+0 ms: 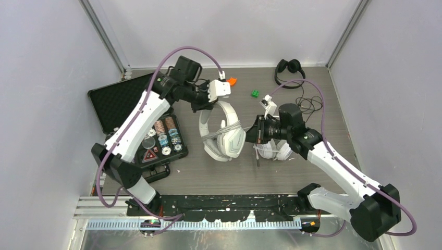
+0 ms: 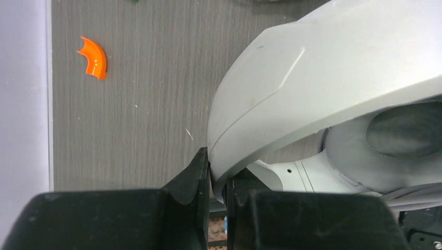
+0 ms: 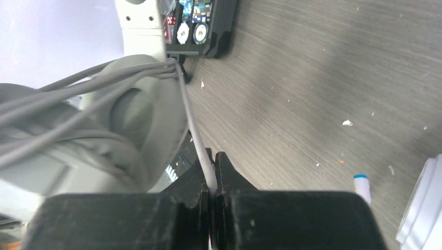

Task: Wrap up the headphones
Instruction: Wrap the headphones cable around the headphones.

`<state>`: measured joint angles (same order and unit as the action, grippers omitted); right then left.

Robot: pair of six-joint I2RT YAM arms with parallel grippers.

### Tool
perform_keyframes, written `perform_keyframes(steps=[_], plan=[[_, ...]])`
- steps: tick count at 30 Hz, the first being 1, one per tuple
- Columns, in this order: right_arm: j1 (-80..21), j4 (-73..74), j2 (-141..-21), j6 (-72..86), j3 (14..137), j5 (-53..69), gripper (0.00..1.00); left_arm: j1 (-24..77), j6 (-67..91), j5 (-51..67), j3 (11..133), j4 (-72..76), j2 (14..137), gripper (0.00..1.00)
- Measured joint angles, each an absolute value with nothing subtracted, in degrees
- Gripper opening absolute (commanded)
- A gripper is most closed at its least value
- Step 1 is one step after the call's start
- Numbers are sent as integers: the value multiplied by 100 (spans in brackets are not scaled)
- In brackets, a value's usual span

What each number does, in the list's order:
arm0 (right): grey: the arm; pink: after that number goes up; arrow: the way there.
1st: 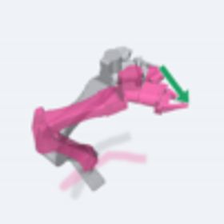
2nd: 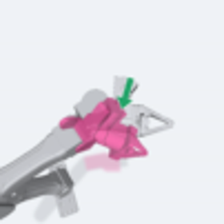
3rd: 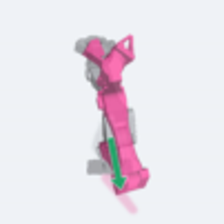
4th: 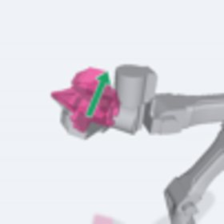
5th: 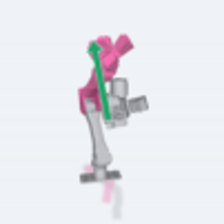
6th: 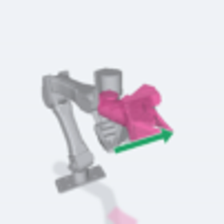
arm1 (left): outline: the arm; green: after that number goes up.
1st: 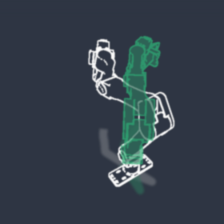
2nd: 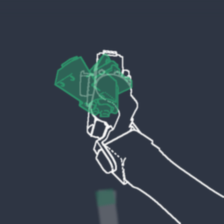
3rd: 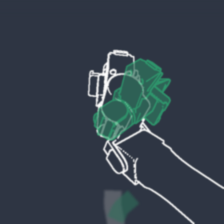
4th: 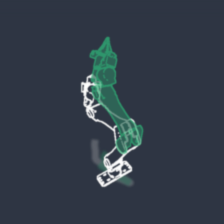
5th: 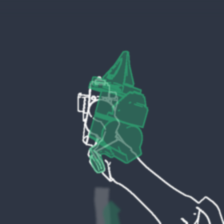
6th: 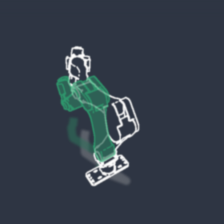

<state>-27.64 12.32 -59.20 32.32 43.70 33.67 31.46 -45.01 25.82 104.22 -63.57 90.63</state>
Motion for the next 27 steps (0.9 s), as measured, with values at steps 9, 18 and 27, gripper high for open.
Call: perform_keyframes(steps=[9, 18, 27], plan=[[-2766, 2285, -6482, 3330, 4735, 3452, 0, 3463, -5122, 1798, 10315, -6274, 9627, 0], [-2770, 2526, -6792, 3395, 4777, 3548, 0, 3710, -6018, 1404, 9496, -5354, 9684, 0], [-2762, 2445, -7312, 3741, 4777, 3785, 0, 3861, -7275, 1098, 8750, -4121, 9684, 0]])
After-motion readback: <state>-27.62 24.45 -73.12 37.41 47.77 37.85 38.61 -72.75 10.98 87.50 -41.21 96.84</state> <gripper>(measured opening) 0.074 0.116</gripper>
